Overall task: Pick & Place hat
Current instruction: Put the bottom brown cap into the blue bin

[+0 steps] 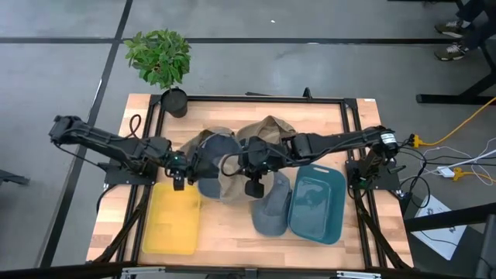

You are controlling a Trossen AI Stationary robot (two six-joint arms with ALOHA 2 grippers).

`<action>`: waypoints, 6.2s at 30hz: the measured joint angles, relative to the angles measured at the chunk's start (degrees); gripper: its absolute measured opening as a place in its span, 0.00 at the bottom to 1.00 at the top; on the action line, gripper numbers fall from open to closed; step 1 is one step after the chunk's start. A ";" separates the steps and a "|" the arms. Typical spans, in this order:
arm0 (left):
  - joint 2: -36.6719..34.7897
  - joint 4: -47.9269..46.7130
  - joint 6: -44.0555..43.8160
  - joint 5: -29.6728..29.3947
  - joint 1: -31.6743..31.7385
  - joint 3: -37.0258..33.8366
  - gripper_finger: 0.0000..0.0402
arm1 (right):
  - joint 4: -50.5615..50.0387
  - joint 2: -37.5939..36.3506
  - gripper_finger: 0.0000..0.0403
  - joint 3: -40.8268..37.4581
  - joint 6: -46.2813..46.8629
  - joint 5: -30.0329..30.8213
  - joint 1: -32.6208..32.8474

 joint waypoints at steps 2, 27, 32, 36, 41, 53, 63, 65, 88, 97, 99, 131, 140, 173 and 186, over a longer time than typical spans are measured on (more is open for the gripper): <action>1.18 2.86 2.84 -1.78 -0.47 -0.02 0.48 | -0.03 0.00 0.04 0.00 0.75 -1.09 -0.23; 9.42 9.69 8.81 -5.05 -0.57 -0.01 0.46 | 1.61 0.44 0.06 0.00 0.45 -3.92 -0.22; 9.71 10.48 4.43 -8.54 -0.57 -0.01 0.32 | 1.61 0.44 0.08 0.00 -1.23 -3.75 -0.22; 9.71 10.48 -0.68 -12.14 -0.76 -0.01 0.12 | 1.08 0.44 0.11 0.00 -1.33 -3.43 -0.25; 9.73 11.00 -7.77 -18.67 -2.38 -0.02 0.03 | -1.82 0.44 0.20 0.00 -1.28 1.25 -0.22; 9.08 7.21 -23.79 -47.45 -7.79 -0.02 0.03 | -3.11 0.44 0.36 0.00 -5.88 18.47 0.82; 9.08 1.37 -34.50 -49.83 -5.67 1.27 0.03 | 10.25 0.44 0.36 0.00 -8.98 26.49 3.34; 9.08 -1.18 -36.84 -47.10 -4.05 3.34 0.03 | 11.71 0.44 0.36 0.00 -9.66 26.07 3.46; 18.89 -15.40 -49.30 -25.91 12.87 18.69 0.03 | 12.23 3.46 0.36 0.00 -8.82 39.96 3.30; 17.72 -17.38 -46.70 -29.72 10.17 19.10 0.03 | 11.77 4.29 0.36 0.00 -12.90 47.88 3.21; 17.37 -18.43 -46.48 -29.73 9.66 19.10 0.03 | 11.22 4.26 0.36 0.00 -13.26 48.11 3.21; 13.66 -24.10 -47.38 -29.09 7.19 19.06 0.18 | -0.51 3.31 0.02 0.00 -11.55 46.18 3.79; 8.71 -30.72 -52.31 -24.98 7.19 19.06 0.38 | -8.90 -1.45 0.01 0.00 -9.89 46.19 6.79; 2.45 -37.34 -59.81 -21.02 7.19 19.06 0.41 | -49.84 -17.88 0.01 -4.10 29.65 31.82 29.73; 2.45 -38.07 -60.07 -21.02 7.19 19.06 0.40 | -49.62 -17.84 0.01 -16.89 40.84 29.65 34.48</action>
